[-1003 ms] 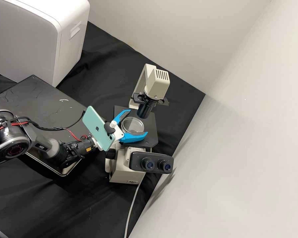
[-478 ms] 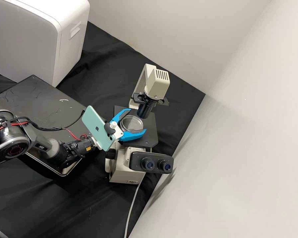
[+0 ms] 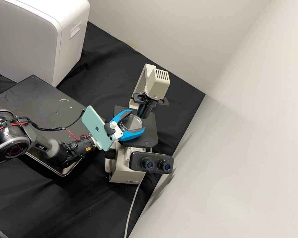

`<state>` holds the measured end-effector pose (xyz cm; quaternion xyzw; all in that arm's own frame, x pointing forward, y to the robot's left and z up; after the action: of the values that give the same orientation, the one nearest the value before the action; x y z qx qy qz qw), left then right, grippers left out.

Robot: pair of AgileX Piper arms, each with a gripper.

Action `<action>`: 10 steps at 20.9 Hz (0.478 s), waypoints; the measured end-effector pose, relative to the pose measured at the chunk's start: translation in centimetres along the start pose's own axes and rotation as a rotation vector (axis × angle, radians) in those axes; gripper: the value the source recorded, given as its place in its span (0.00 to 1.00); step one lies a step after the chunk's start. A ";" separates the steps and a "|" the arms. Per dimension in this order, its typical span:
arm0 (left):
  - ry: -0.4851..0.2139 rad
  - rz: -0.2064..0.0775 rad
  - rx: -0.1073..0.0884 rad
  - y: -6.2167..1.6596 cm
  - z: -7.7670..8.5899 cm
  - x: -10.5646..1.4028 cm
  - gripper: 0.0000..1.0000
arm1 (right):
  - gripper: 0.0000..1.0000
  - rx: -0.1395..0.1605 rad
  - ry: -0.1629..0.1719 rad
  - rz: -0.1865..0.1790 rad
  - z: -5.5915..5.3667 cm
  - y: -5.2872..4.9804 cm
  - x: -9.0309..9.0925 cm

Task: Place the petri dish on the bench

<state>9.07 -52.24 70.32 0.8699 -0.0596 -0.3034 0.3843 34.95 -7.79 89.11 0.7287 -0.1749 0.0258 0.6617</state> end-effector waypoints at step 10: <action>0.000 0.000 0.000 0.00 0.0 0.0 1.00 | 0.00 0.037 0.002 -0.023 -0.5 0.2 -1.6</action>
<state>9.07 -52.24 70.32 0.8699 -0.0596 -0.3034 0.3843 33.50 -6.99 88.89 0.7428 -0.1652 0.0219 0.6484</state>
